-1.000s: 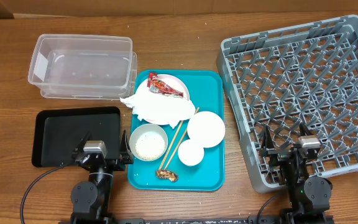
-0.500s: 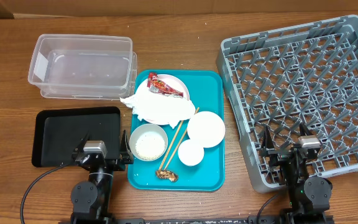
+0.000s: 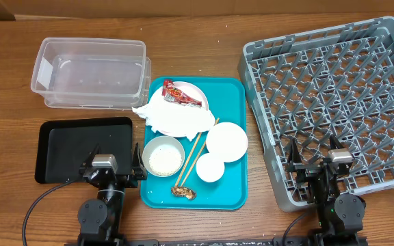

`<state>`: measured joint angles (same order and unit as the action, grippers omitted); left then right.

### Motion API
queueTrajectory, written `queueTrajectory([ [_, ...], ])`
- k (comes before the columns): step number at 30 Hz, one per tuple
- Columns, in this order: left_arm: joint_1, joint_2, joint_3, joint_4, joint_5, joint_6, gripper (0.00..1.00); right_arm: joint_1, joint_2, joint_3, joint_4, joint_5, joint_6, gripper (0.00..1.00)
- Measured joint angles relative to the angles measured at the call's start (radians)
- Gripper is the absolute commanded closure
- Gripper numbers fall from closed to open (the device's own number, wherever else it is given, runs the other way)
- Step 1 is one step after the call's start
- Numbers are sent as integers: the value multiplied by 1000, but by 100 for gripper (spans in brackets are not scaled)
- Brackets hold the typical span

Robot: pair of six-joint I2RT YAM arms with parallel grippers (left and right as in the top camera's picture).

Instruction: Sort waste into correct bins and load items into the dishwasher

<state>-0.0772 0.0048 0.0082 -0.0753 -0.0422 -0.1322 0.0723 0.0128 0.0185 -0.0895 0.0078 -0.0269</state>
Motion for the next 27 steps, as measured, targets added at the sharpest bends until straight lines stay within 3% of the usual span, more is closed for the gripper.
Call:
queueTrajectory([
  [8, 0, 0, 0, 0, 0, -2, 0, 0, 0, 0, 0, -2, 1, 0],
  [13, 0, 0, 0, -3, 1, -19, 0, 0, 0, 0, -1, -4, 107, 0],
  [18, 0, 28, 84, -193, 3, -23, 0, 0, 6, 60, -106, 1, 185, 0],
  [23, 0, 267, 276, -264, 3, -23, 0, 0, 104, 254, -272, 4, 196, 0],
  [27, 0, 526, 484, -348, 20, -23, 0, 0, 278, 473, -472, 7, 204, 0],
])
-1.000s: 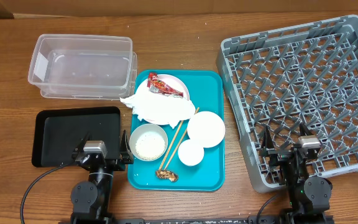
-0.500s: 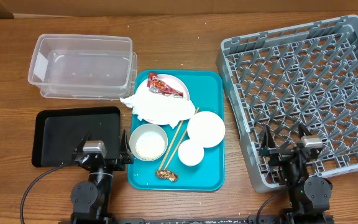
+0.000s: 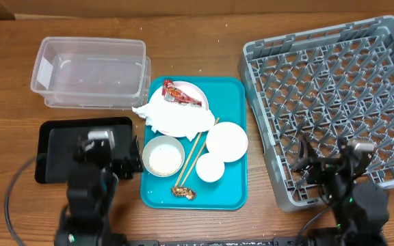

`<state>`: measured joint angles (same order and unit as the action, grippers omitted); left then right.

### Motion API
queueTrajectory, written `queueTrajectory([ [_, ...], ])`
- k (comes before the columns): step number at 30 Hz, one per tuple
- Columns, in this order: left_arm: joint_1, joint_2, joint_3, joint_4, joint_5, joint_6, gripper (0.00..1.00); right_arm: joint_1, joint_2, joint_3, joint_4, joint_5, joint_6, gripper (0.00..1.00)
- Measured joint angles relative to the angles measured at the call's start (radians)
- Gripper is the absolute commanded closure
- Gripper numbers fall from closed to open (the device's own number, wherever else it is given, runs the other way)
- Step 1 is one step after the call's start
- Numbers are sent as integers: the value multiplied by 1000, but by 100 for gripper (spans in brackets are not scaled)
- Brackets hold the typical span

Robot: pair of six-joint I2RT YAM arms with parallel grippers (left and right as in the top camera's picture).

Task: Sort waste into correct bins and load items into the dishwasher
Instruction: 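Reach the left gripper to the plate and grasp the white tissue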

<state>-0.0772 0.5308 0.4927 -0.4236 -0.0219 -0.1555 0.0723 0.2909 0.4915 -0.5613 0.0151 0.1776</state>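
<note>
The teal tray (image 3: 234,198) holds a pink plate (image 3: 195,92) with a red wrapper (image 3: 181,93), a crumpled white napkin (image 3: 169,119), a white bowl (image 3: 163,156), a white dish (image 3: 226,141), a small cup (image 3: 210,168), chopsticks (image 3: 197,152) and a brown food scrap (image 3: 183,193). The grey dishwasher rack (image 3: 334,96) stands to the right. My left gripper (image 3: 109,158) is raised over the black tray's right part, open and holding nothing. My right gripper (image 3: 324,162) hangs over the rack's near edge, open and holding nothing.
A clear plastic bin (image 3: 87,72) stands at the back left. A black tray (image 3: 53,147) lies in front of it, left of the teal tray. Cables trail off both arm bases at the table's front edge.
Both arms have risen from their low pose at the front edge. The left one now stands larger over the black tray, the right one a little further right at the rack's edge. No object moved.
</note>
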Motion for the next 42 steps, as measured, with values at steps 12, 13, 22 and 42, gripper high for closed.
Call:
queueTrajectory([
  [12, 0, 612, 542, -365, 143, -3, 0, 0, 535, 539, -453, -37, 5, 0],
  [13, 0, 636, 542, -353, 151, -3, 0, 0, 546, 539, -460, -37, 6, 0],
  [22, -2, 956, 544, -229, 226, -29, 20, 0, 545, 540, -462, -37, 5, 0],
  [42, -105, 1235, 544, -66, 76, -49, 85, 0, 545, 540, -474, -37, 6, 0],
])
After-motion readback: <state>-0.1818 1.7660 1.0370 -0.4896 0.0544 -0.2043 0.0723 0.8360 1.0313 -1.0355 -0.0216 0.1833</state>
